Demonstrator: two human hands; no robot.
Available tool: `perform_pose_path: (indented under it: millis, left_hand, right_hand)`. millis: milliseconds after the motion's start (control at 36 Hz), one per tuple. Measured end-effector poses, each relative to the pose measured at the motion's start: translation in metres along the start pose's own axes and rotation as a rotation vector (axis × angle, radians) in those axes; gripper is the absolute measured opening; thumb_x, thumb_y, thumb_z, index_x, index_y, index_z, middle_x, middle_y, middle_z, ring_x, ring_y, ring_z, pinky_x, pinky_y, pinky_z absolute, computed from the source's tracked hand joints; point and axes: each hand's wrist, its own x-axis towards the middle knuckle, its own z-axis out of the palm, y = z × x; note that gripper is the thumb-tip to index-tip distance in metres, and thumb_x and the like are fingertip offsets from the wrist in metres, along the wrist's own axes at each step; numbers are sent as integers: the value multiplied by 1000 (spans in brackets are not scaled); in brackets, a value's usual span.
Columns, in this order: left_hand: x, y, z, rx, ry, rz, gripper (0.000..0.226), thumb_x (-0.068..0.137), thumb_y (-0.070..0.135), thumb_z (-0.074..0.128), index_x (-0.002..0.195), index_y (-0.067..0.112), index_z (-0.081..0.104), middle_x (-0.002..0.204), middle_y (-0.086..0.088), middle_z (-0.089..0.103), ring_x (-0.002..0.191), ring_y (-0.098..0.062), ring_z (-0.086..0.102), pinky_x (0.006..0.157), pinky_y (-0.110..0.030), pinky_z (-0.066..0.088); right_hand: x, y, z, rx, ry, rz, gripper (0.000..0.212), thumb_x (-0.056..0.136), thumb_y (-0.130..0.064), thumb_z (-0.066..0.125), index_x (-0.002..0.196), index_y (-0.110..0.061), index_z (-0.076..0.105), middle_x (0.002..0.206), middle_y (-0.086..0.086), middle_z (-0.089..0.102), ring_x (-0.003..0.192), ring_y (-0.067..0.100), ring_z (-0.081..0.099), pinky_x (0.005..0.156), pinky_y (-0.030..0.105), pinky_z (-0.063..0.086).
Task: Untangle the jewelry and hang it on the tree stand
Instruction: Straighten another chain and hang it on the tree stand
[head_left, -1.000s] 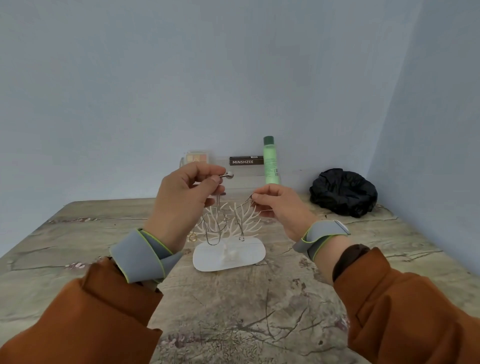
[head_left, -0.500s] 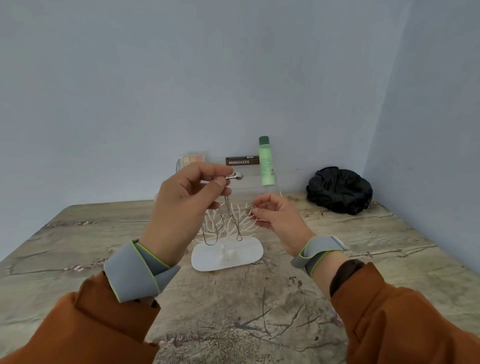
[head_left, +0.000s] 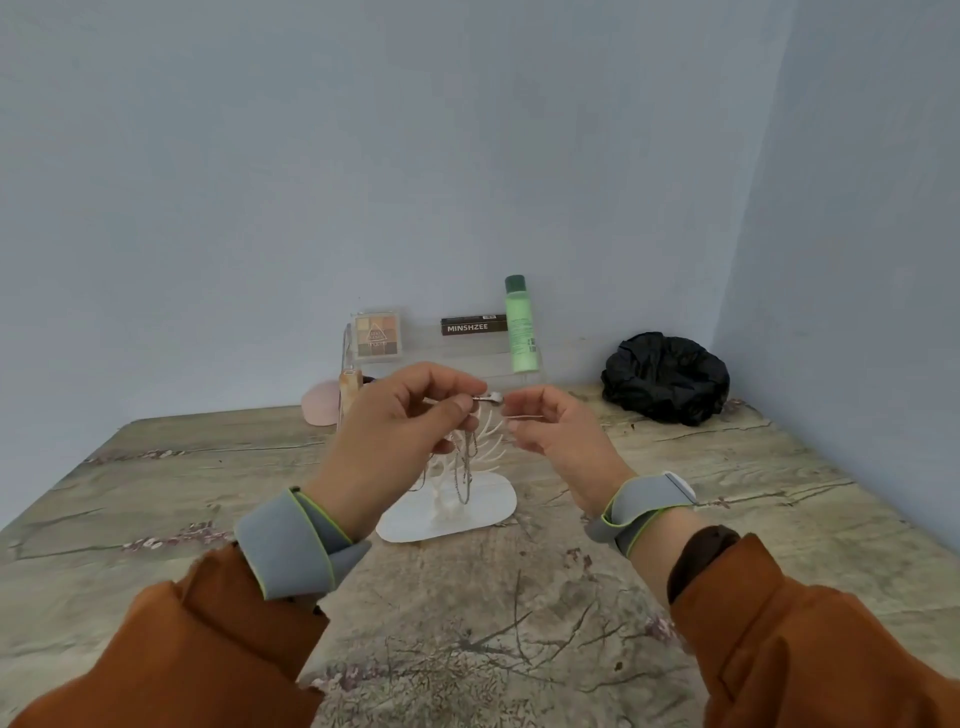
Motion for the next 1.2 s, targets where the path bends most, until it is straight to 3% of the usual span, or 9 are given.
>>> perform_pose_path:
  millis: [222, 417, 611, 750, 1001, 1195]
  left_hand:
    - [31, -4, 9, 48, -18, -102, 14, 87, 6, 60, 91, 16, 69, 85, -4, 70, 69, -1, 68, 54, -13, 50]
    - [51, -15, 19, 185, -103, -146, 12, 86, 7, 61, 94, 12, 67, 87, -8, 71, 72, -6, 66, 55, -13, 51]
    - [73, -18, 29, 136, -131, -193, 15, 88, 1, 56, 88, 14, 65, 79, -3, 68, 68, -4, 66, 55, -13, 51]
    - [87, -25, 37, 105, -142, -270, 15, 88, -2, 55, 88, 11, 64, 78, -5, 66, 69, -5, 66, 56, -16, 53]
    - [96, -38, 36, 121, -96, -357, 16, 88, -4, 54, 85, 9, 63, 76, -6, 66, 59, -1, 66, 51, -15, 53]
    - [96, -31, 26, 160, 2, -287, 14, 88, -5, 53, 95, 2, 63, 83, -9, 64, 71, -11, 66, 51, -15, 54]
  right_hand:
    - [-15, -15, -8, 92, -53, -14, 17, 88, 3, 57, 100, -6, 67, 84, 10, 72, 67, 19, 62, 64, 29, 52]
    - [-13, -29, -11, 155, -166, -20, 29, 89, 0, 60, 116, -7, 62, 106, 21, 70, 75, 25, 68, 70, 34, 56]
    - [-5, -31, -9, 202, -31, -22, 33, 88, 4, 59, 119, -7, 59, 107, 16, 67, 81, 22, 68, 65, 28, 57]
    - [-4, -25, -14, 190, 40, -34, 35, 86, 3, 60, 118, -11, 59, 113, 10, 63, 88, 23, 69, 71, 32, 57]
    - [-1, -18, -11, 172, 43, 4, 35, 84, 3, 62, 115, -14, 61, 118, 11, 61, 109, 30, 63, 73, 32, 57]
    - [0, -16, -11, 140, 38, 2, 32, 84, -1, 64, 109, -20, 62, 117, 6, 61, 108, 27, 64, 73, 31, 57]
